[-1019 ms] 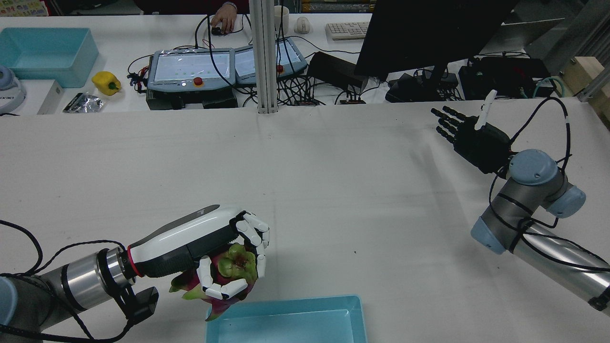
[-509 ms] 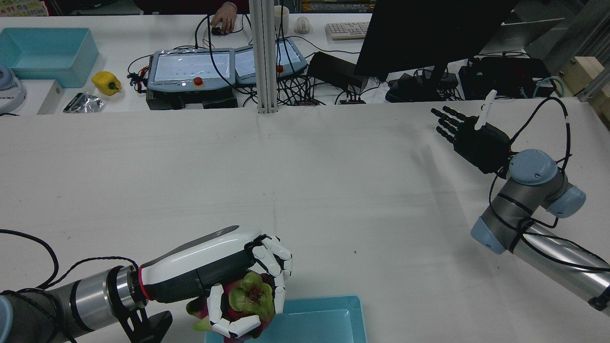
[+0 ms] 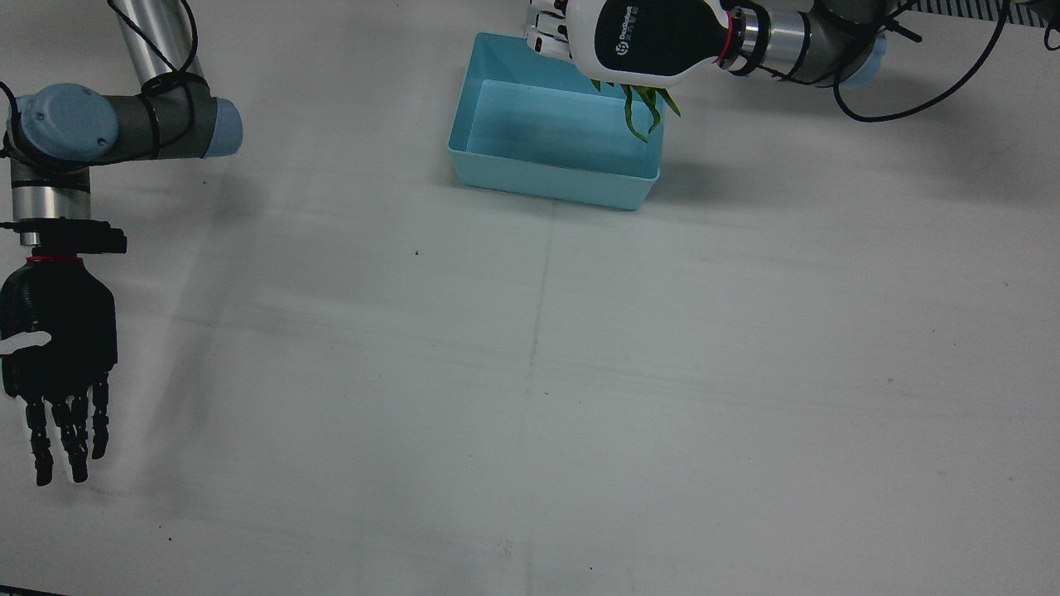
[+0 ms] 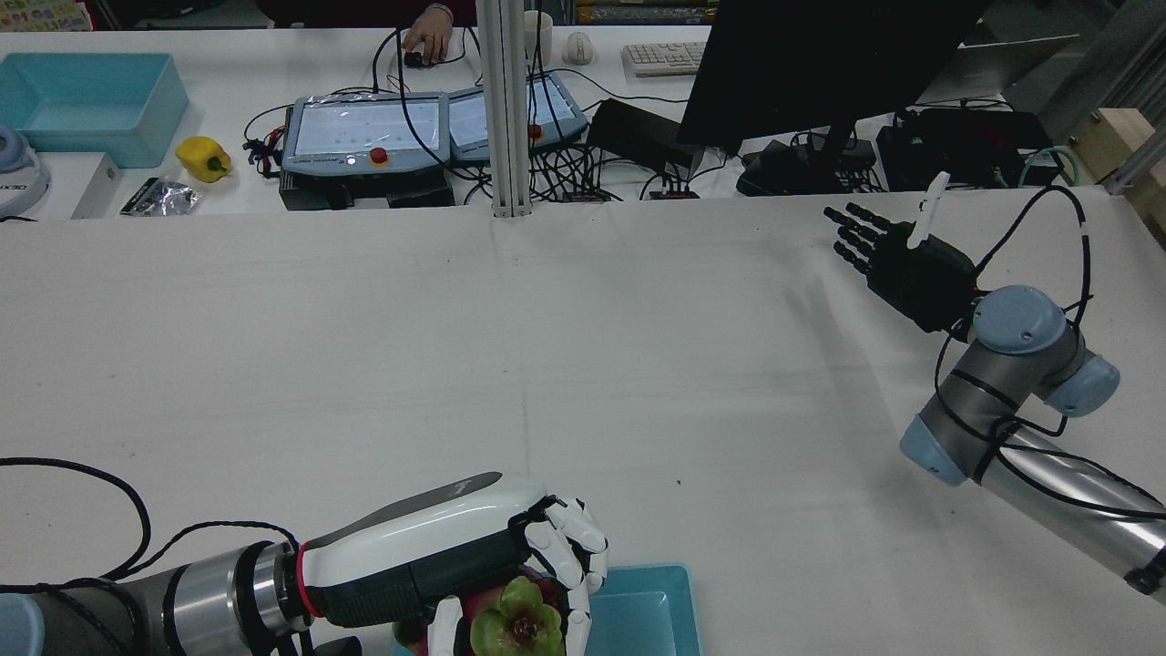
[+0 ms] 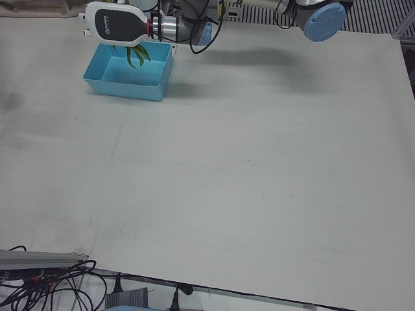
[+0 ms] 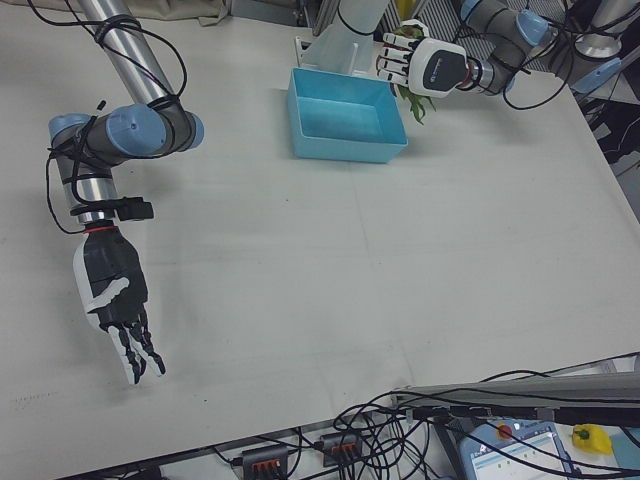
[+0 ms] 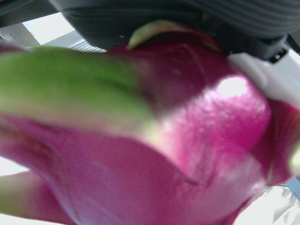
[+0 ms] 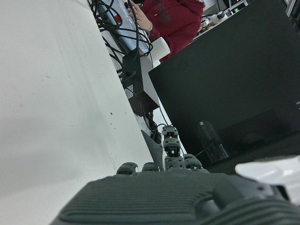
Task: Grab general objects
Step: 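Lift the dragon fruit and carry it toward the light-blue tray, then open the left hand to release the fruit into the tray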
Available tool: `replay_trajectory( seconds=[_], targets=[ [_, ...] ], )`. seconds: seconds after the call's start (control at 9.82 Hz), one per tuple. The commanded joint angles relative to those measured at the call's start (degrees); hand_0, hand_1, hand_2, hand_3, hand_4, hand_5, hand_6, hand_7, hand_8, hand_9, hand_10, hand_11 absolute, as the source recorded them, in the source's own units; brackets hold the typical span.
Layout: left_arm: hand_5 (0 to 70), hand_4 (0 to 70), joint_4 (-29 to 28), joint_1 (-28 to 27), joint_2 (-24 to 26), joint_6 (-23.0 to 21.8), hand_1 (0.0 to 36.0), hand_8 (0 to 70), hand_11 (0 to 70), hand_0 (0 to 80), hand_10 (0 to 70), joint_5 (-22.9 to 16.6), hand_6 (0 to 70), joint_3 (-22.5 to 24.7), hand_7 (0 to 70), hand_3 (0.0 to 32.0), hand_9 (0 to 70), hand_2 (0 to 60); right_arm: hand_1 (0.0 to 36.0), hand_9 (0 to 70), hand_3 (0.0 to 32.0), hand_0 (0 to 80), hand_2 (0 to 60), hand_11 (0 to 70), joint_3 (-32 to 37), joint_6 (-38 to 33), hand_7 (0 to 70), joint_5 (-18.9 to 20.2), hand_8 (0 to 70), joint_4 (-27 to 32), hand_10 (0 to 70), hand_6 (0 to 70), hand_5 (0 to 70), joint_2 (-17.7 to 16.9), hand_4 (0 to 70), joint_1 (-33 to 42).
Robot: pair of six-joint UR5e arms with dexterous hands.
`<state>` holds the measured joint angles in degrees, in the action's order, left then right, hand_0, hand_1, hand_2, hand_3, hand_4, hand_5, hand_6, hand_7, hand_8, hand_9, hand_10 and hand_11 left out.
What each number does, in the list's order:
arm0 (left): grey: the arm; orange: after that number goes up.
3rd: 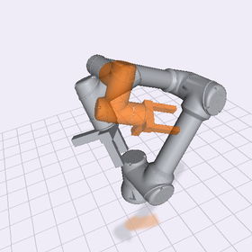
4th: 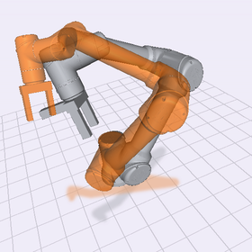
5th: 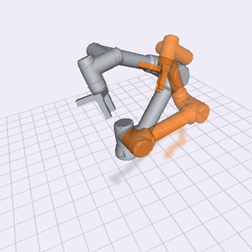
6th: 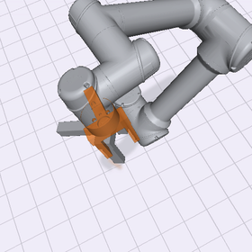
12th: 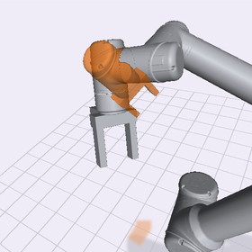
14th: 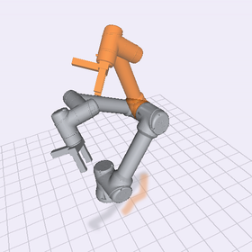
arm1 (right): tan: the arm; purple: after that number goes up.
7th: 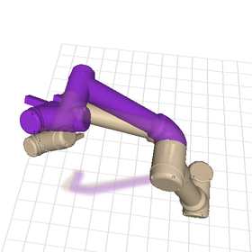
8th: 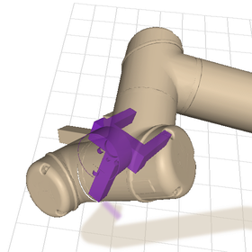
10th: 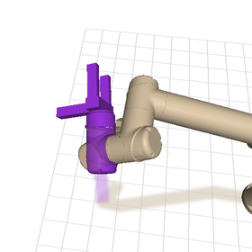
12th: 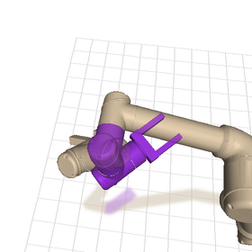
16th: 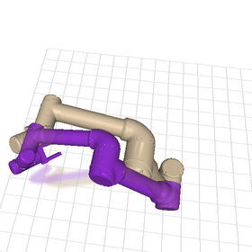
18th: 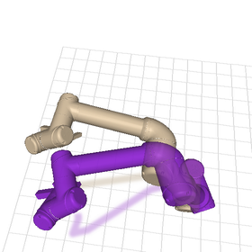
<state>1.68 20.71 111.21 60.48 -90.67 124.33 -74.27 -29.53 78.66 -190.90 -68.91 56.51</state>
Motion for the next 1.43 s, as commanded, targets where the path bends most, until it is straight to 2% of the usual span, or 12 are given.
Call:
replay_trajectory(
  seconds=[0.0, 0.1, 0.2, 0.31, 0.41, 0.51, 0.71, 0.81, 1.02, 1.12, 1.22, 1.32],
  targets=[
    [70.0, 70.0, -0.6, -0.2, 0.2, -0.2, 35.9, 33.7, 41.5, 56.3, 28.0, -1.0, 58.7, 0.0, 57.9, 0.0, 39.6, 60.0, 0.0, 0.0, 0.0, 0.0, 0.0, 0.0, 0.0, 0.0, 0.0, 0.0, 0.0, 0.0, 0.0, 0.0, 0.0, 0.0, 0.0, 0.0],
    [43.2, 70.0, -0.9, -1.4, 0.2, -0.2, 36.0, 13.1, 29.9, 61.7, 19.0, -1.1, 32.3, 0.0, 38.4, 0.0, 13.8, 60.0, 0.0, 0.0, 0.0, 0.0, 0.0, 0.0, 0.0, 0.0, 0.0, 0.0, 0.0, 0.0, 0.0, 0.0, 0.0, 0.0, 0.0, 0.0],
    [6.8, 66.8, -1.2, -2.1, 0.2, -0.1, 36.0, 2.7, 21.4, 60.6, 12.6, -1.4, 15.4, 0.0, 27.8, 0.0, 4.2, 60.0, 0.0, 0.0, 0.0, 0.0, 0.0, 0.0, 0.0, 0.0, 0.0, 0.0, 0.0, 0.0, 0.0, 0.0, 0.0, 0.0, 0.0, 0.0],
    [0.0, 29.2, -2.0, -2.1, 0.1, 0.0, 35.7, 0.0, 9.6, 59.5, 4.4, -1.4, 1.5, -0.1, 14.0, 0.0, 1.4, 60.0, 0.0, 0.0, 0.0, 0.0, 0.0, 0.0, 0.0, 0.0, 0.0, 0.0, 0.0, 0.0, 0.0, 0.0, 0.0, 0.0, 0.0, 0.0],
    [0.0, 4.7, -2.0, -2.2, 0.1, 0.2, 30.5, 0.0, 2.1, 55.3, 0.0, -1.4, 0.0, -0.1, 3.8, 0.0, 0.0, 40.4, 0.0, 0.0, 0.0, 0.0, 0.0, 0.0, 0.0, 0.0, 0.0, 0.0, 0.0, 0.0, 0.0, 0.0, 0.0, 0.0, 0.0, 0.0],
    [0.0, 0.0, -2.0, -2.3, 0.1, 0.3, 26.0, 0.0, 0.0, 52.6, 0.0, -1.4, 0.0, -0.2, 0.0, 1.8, 0.0, 28.9, 0.0, 0.0, 0.0, 0.0, 0.0, 0.0, 0.0, 0.0, 0.0, 0.0, 0.0, 0.0, 0.0, 0.0, 0.0, 0.0, 0.0, 0.0],
    [0.0, 0.0, -2.1, -2.3, 0.1, 0.4, 21.4, 0.0, 0.0, 50.5, 0.0, -1.4, 0.0, -0.2, 0.0, 5.4, 0.0, 19.9, 0.0, 0.0, 0.0, 0.0, 0.0, 0.0, 0.0, 0.0, 0.0, 0.0, 0.0, 0.0, 0.0, 0.0, 0.0, 0.0, 0.0, 0.0],
    [0.0, 0.0, -2.1, -2.4, 0.1, 0.6, 20.4, 0.0, 0.0, 49.6, 0.0, -1.4, 0.0, -0.2, 0.0, 5.8, 0.0, 19.6, 0.0, 0.0, 0.0, 0.0, 0.0, 0.0, 0.0, 0.0, 0.0, 0.0, 0.0, 0.0, 0.0, 0.0, 0.0, 0.0, 0.0, 0.0],
    [0.0, 0.0, -2.0, -2.3, 0.1, 0.6, 22.8, 0.0, 0.0, 50.3, 0.0, -1.4, 0.0, -0.1, 1.4, 3.0, 0.0, 26.0, 0.0, 0.0, 0.0, 0.0, 0.0, 0.0, 0.0, 0.0, 0.0, 0.0, 0.0, 0.0, 0.0, 0.0, 0.0, 0.0, 0.0, 0.0],
    [0.0, 0.0, -2.0, -2.0, 0.1, 0.5, 28.6, 0.0, 1.4, 51.9, 0.0, -1.4, 0.0, -0.2, 2.8, 2.0, 0.0, 41.2, 0.0, 0.0, 0.0, 0.0, 0.0, 0.0, 0.0, 0.0, 0.0, 0.0, 0.0, 0.0, 0.0, 0.0, 0.0, 0.0, 0.0, 0.0],
    [2.2, 1.0, -1.8, -1.4, -0.3, 0.6, 36.0, 0.0, 12.0, 80.0, 3.9, -1.3, 0.0, -0.5, 8.7, 0.0, 0.3, 60.0, 0.0, 0.0, 0.0, 0.0, 0.0, 0.0, 0.0, 0.0, 0.0, 0.0, 0.0, 0.0, 0.0, 0.0, 0.0, 0.0, 0.0, 0.0],
    [16.9, 4.1, -1.7, -0.3, -1.8, 0.7, 36.0, 0.0, 15.7, 80.0, 6.4, -0.7, 0.0, -0.8, 13.6, 0.0, 1.3, 60.0, 0.0, 0.0, 0.0, 0.0, 0.0, 0.0, 0.0, 0.0, 0.0, 0.0, 0.0, 0.0, 0.0, 0.0, 0.0, 0.0, 0.0, 0.0]
  ],
)
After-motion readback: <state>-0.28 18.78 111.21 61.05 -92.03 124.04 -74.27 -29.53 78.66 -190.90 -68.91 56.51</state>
